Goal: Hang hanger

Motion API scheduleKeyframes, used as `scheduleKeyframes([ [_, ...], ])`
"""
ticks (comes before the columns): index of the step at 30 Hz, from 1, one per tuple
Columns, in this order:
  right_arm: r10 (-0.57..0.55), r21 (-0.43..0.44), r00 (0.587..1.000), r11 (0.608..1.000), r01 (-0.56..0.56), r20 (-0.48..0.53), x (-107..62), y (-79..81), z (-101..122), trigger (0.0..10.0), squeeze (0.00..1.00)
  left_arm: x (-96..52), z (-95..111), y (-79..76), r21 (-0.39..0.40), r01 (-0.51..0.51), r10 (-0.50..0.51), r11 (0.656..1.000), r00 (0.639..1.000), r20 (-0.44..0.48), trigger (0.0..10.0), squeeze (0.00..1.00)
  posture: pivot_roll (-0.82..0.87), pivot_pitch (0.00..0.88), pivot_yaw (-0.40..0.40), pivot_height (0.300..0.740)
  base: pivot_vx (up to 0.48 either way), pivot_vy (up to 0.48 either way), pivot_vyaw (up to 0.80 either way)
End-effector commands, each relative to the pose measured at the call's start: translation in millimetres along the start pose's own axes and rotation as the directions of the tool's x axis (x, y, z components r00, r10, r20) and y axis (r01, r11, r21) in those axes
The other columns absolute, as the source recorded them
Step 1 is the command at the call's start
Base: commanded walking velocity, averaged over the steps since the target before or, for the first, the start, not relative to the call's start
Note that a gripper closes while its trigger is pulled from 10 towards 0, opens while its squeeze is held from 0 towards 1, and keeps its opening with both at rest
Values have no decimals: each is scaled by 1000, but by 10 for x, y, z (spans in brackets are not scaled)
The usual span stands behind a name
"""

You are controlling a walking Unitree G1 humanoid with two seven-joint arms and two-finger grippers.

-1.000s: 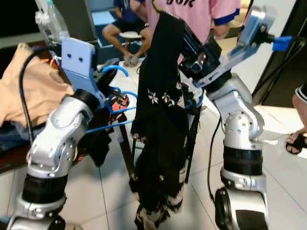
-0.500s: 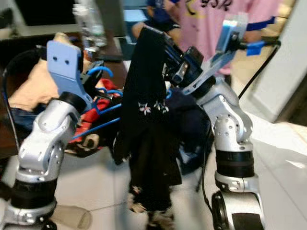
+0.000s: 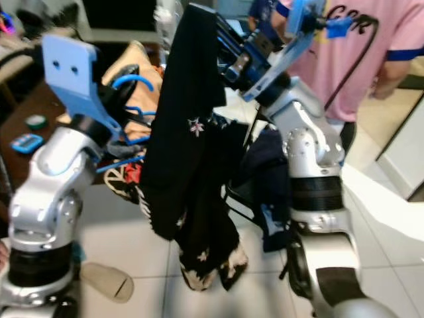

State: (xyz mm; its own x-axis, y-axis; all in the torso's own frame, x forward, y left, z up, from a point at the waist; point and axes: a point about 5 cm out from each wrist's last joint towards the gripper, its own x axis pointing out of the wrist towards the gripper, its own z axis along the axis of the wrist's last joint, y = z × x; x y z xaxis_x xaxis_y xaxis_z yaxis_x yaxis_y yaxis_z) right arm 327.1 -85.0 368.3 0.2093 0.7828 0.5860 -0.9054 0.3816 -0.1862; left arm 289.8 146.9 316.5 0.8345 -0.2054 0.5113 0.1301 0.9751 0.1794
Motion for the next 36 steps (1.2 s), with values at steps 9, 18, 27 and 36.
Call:
scheduleKeyframes([
  [9,35,7,998,999,-35,56,132,-74,141,10000,0,10,139,0,9,7,-8,1000,999,47,10000,0,140,0,-108,740,410,0,0],
  [18,85,-49,993,995,-82,77,276,-151,245,10000,0,158,497,92,71,-8,-5,997,985,174,10000,0,164,0,-123,740,423,0,665],
  [27,115,-60,990,992,-110,86,342,-168,255,10000,0,177,661,132,133,-16,-15,991,974,226,10000,0,183,0,-129,740,420,0,783],
  [36,-23,-147,998,989,33,64,721,-313,447,10000,0,263,962,237,-2,-31,30,1000,944,329,10000,0,195,0,-140,740,406,0,772],
])
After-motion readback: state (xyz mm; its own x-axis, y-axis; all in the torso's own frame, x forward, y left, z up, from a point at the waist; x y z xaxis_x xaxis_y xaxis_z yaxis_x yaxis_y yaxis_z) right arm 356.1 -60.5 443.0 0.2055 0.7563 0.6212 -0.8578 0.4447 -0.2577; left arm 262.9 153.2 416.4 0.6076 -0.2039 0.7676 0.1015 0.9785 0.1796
